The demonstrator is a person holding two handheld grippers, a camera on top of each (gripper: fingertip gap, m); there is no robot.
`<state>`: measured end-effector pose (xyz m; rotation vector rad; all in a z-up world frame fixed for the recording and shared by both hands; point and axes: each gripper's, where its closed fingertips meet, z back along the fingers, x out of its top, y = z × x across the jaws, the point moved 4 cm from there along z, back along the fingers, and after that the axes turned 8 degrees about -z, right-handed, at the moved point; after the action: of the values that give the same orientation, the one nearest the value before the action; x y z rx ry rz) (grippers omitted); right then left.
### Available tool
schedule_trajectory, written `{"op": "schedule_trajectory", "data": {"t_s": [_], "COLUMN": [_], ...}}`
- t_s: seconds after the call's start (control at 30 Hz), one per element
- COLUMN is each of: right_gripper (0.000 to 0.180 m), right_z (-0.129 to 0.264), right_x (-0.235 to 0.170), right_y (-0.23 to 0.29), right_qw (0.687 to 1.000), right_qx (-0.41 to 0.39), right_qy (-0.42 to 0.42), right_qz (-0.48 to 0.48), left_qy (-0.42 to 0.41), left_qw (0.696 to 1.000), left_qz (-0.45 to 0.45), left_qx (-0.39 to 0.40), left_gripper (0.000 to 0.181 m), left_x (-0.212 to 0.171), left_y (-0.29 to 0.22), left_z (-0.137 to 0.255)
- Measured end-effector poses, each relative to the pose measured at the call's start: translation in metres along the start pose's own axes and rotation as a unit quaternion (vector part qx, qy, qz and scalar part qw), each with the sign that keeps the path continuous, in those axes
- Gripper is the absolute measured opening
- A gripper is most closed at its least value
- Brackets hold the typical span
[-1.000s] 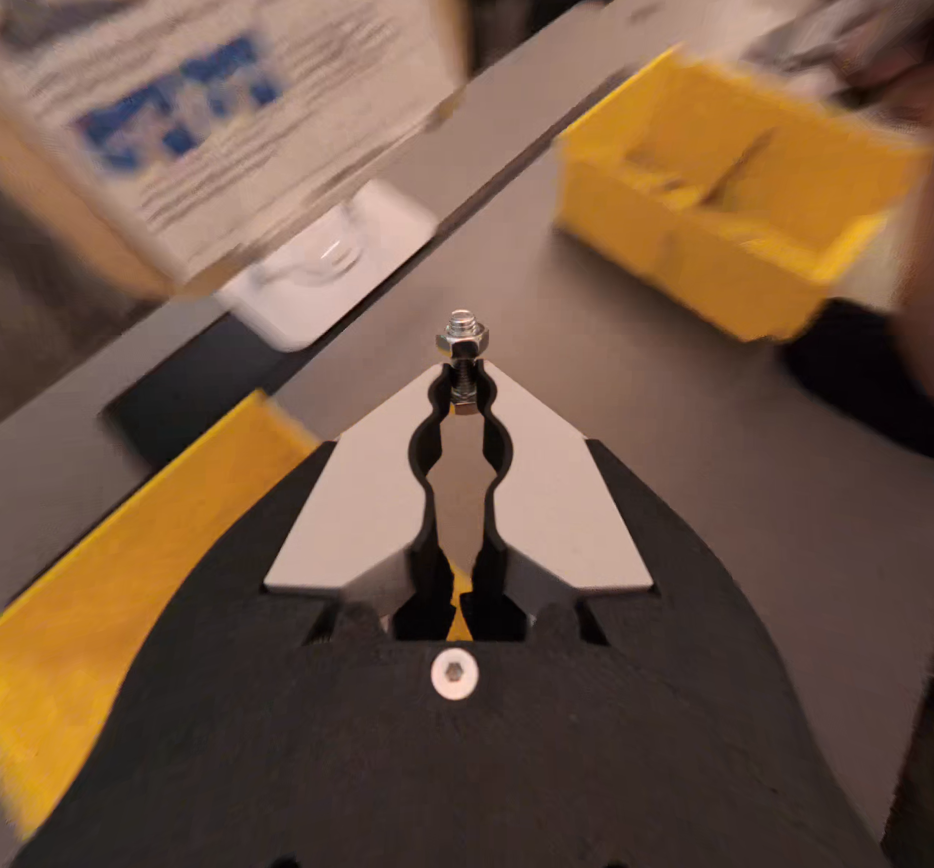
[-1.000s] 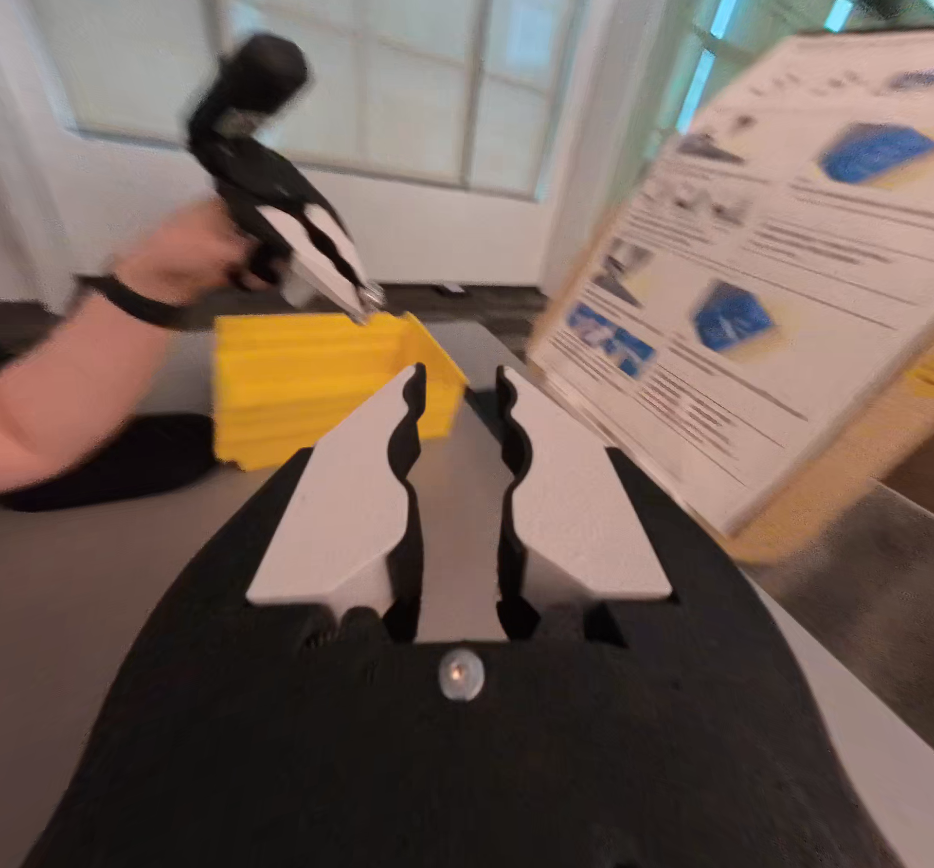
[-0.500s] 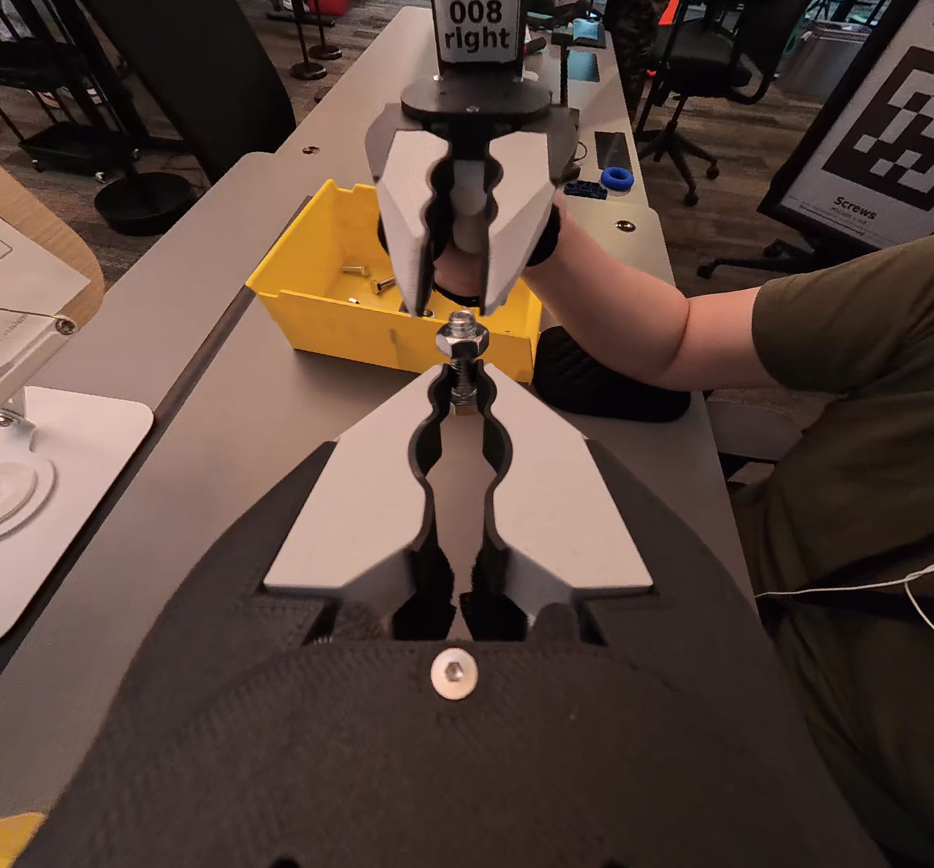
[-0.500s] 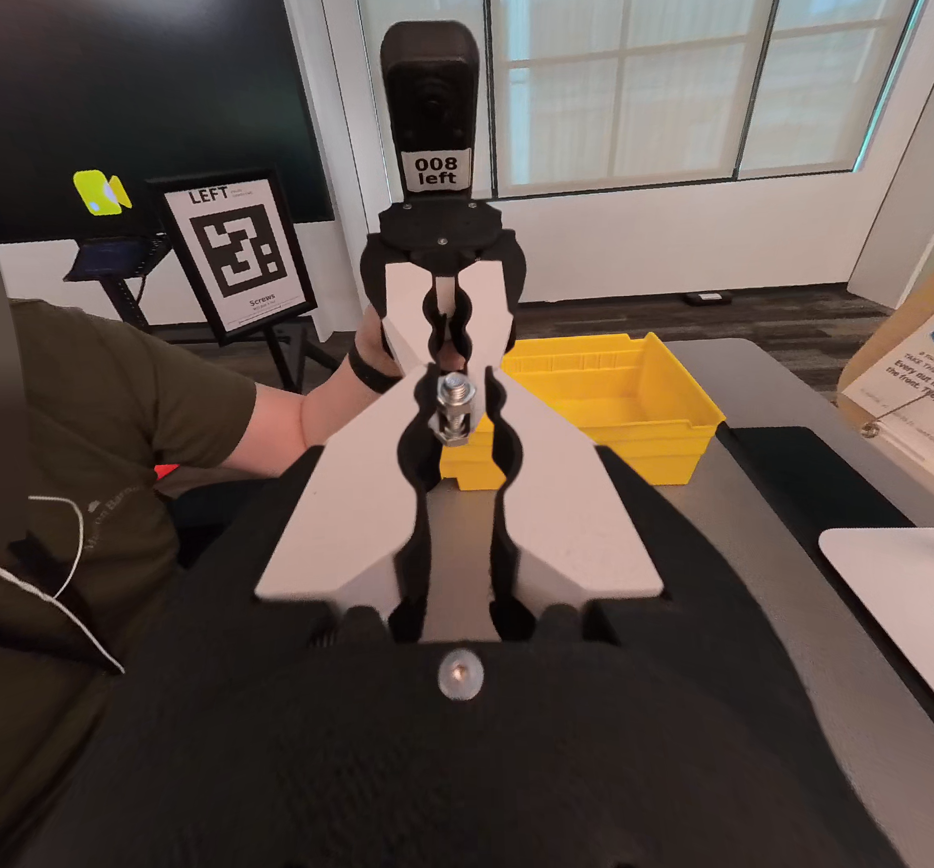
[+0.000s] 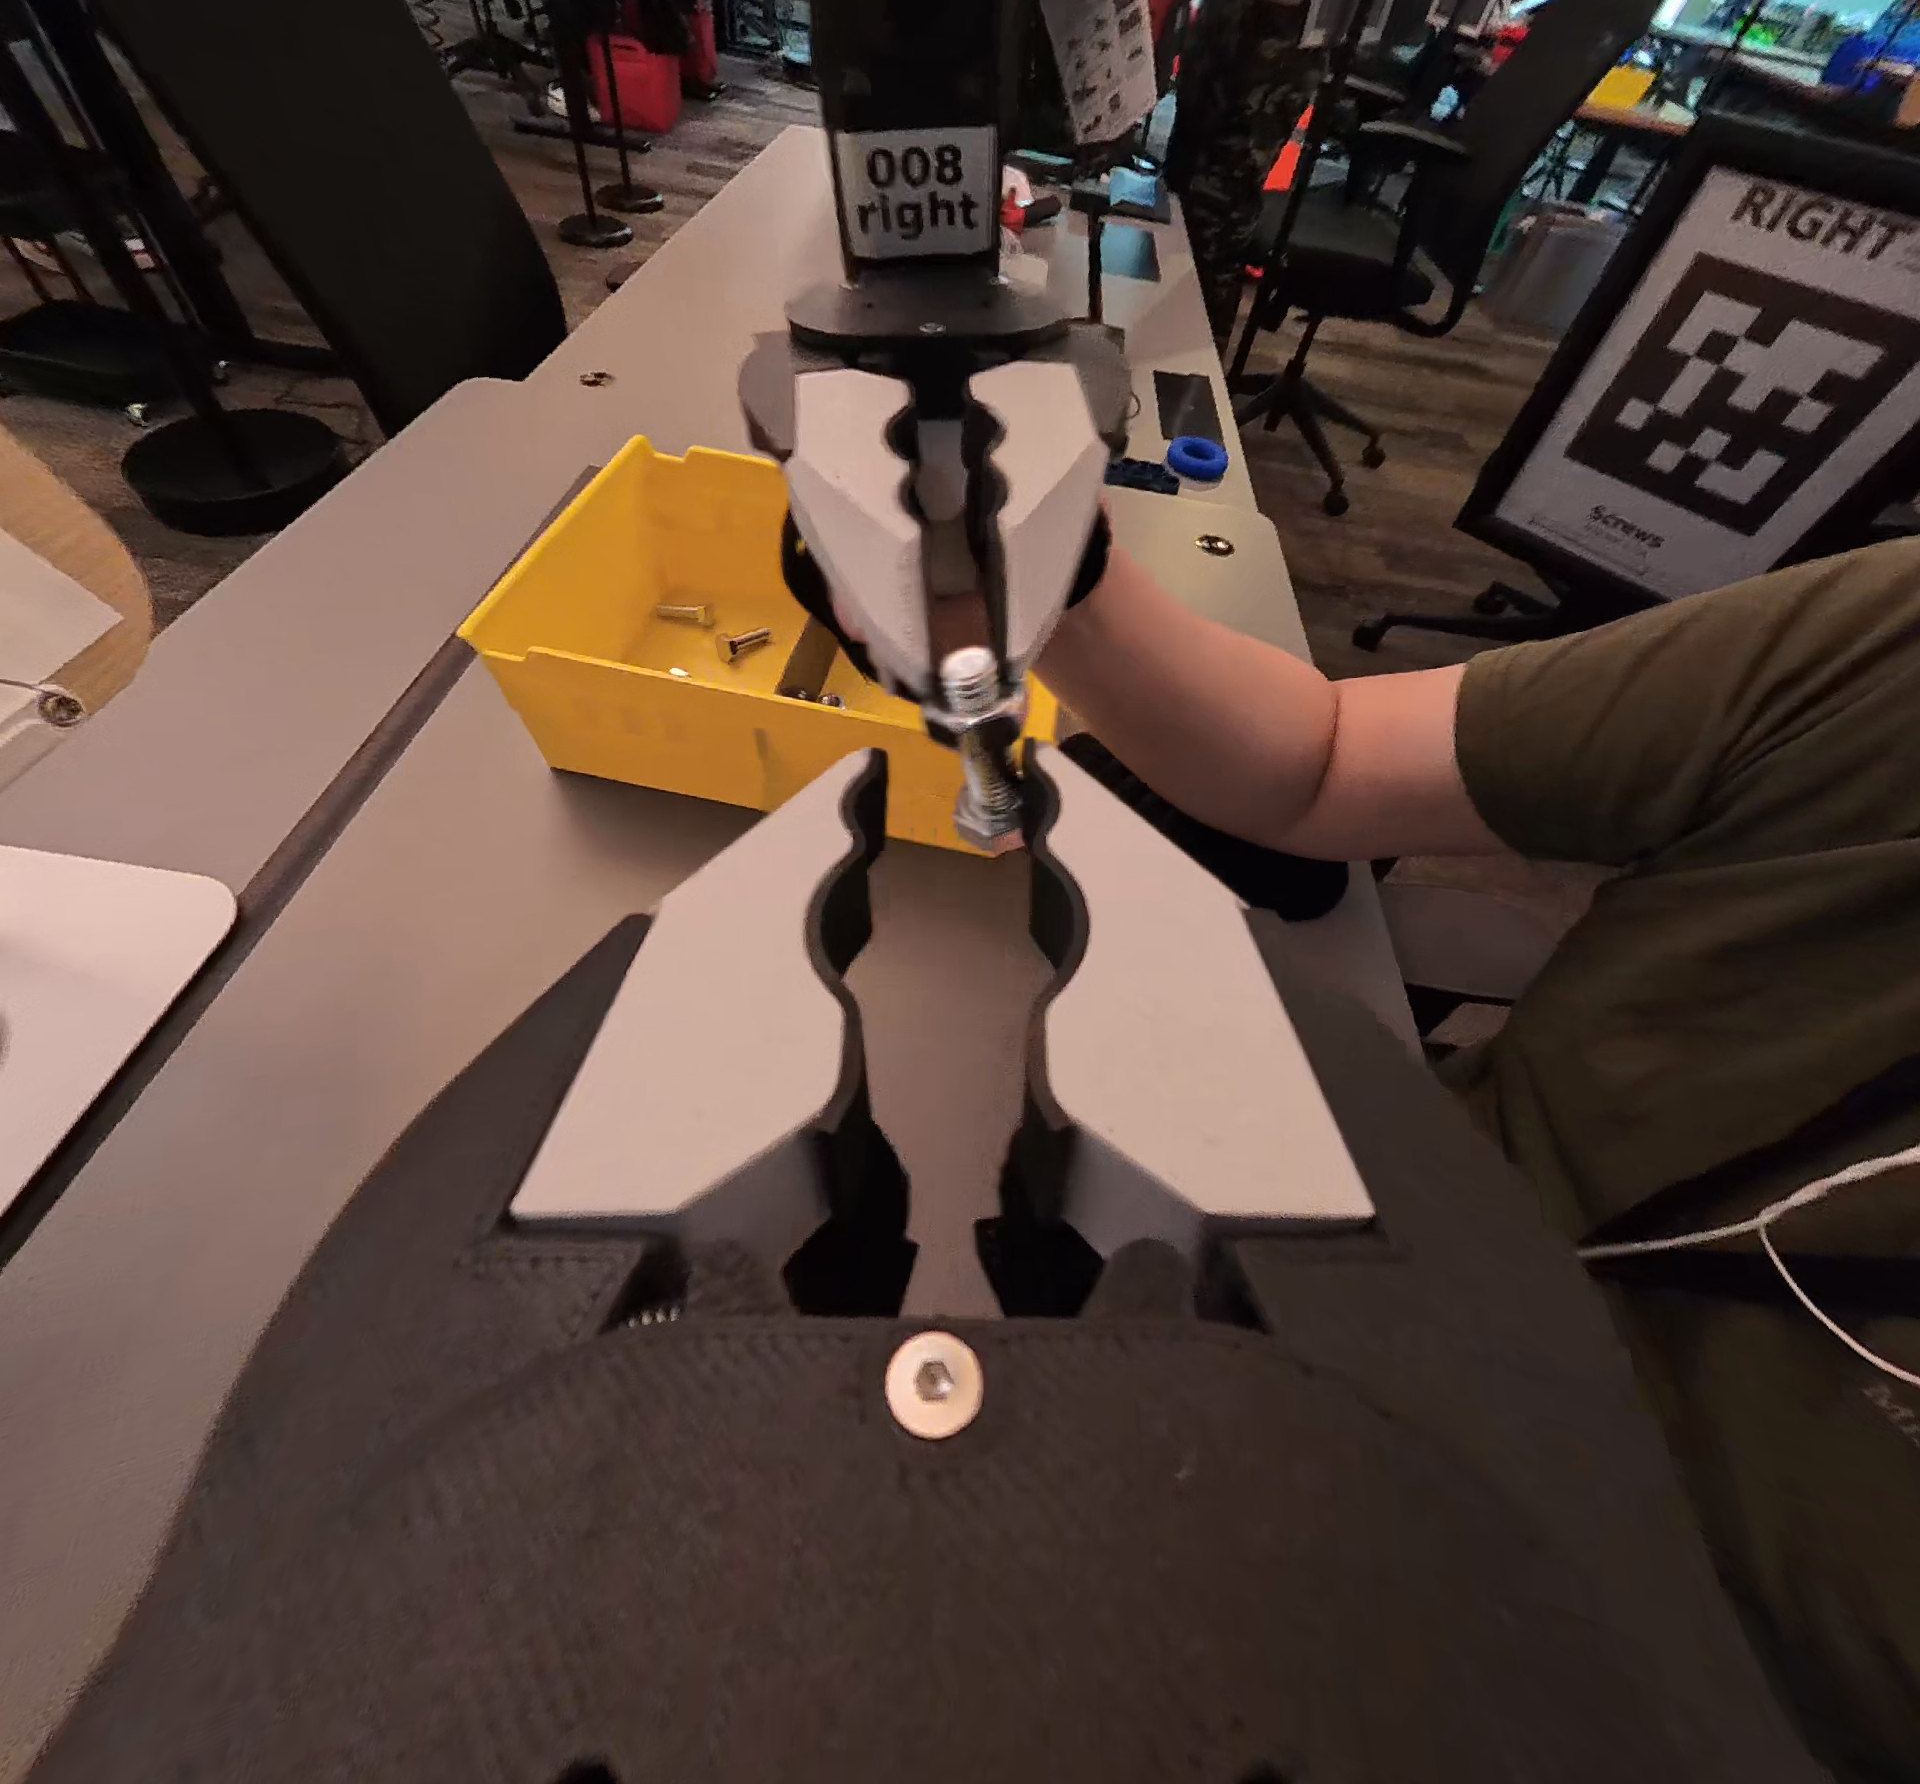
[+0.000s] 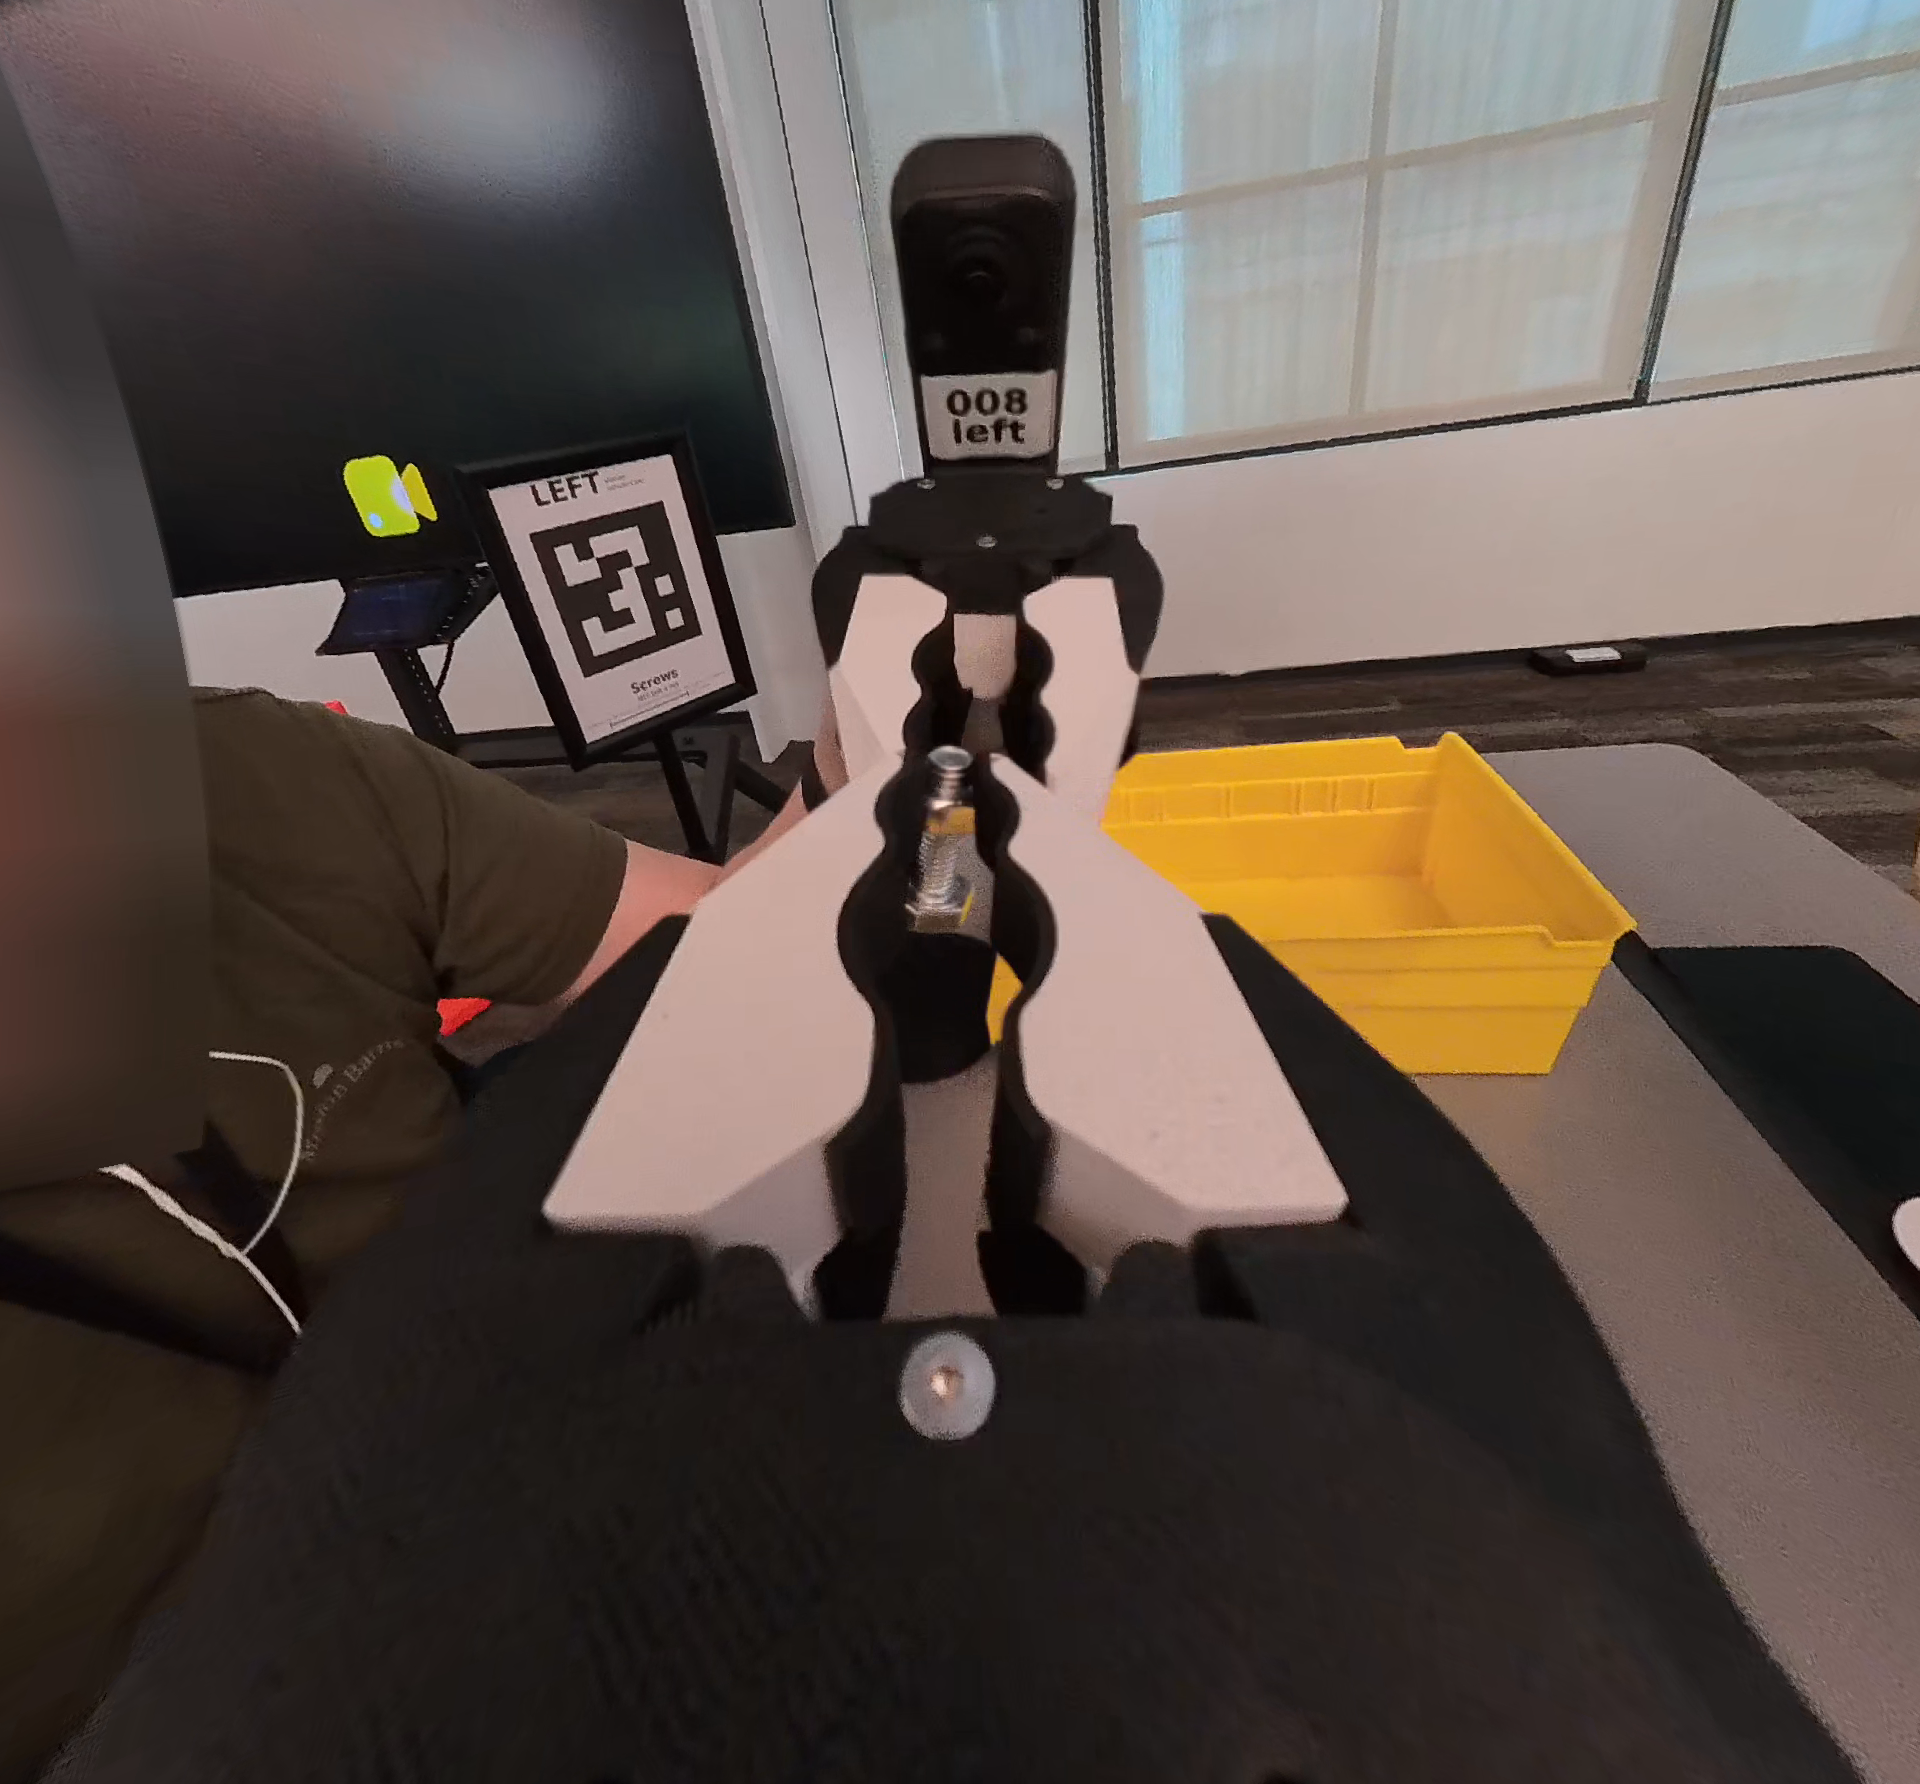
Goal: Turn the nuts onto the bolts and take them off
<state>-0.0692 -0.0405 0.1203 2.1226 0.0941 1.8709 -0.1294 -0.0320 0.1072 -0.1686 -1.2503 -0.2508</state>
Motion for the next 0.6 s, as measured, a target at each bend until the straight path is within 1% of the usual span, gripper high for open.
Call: {"op": "schedule_trajectory", "data": {"t_s": [0.03,0.1,0.2,0.5,0.6], "right_gripper": [0.007,0.008,0.007,0.007,0.007], "right_z": [0.001,0.002,0.005,0.007,0.008], "right_x": [0.002,0.001,0.002,0.008,0.01], "right_y": [-0.001,-0.007,-0.008,-0.011,-0.012], "right_qw": [1.0,1.0,1.0,0.998,0.997], "right_qx": [-0.004,-0.023,-0.018,0.0,-0.002], "right_qy": [-0.008,-0.009,-0.017,-0.058,-0.072], "right_qz": [-0.003,0.002,-0.004,-0.037,-0.041], "left_qy": [-0.002,-0.007,-0.022,-0.096,-0.116], "left_qw": [1.0,1.0,1.0,0.992,0.989], "left_qz": [0.004,-0.002,-0.003,0.065,0.069], "left_qx": [0.008,0.005,-0.005,-0.056,-0.063], "left_gripper": [0.028,0.011,0.009,0.011,0.007], "left_x": [-0.001,-0.002,-0.001,0.003,0.005], "left_y": [0.003,0.005,0.005,0.012,0.013], "left_z": [0.0,0.0,-0.003,-0.005,-0.004]}}
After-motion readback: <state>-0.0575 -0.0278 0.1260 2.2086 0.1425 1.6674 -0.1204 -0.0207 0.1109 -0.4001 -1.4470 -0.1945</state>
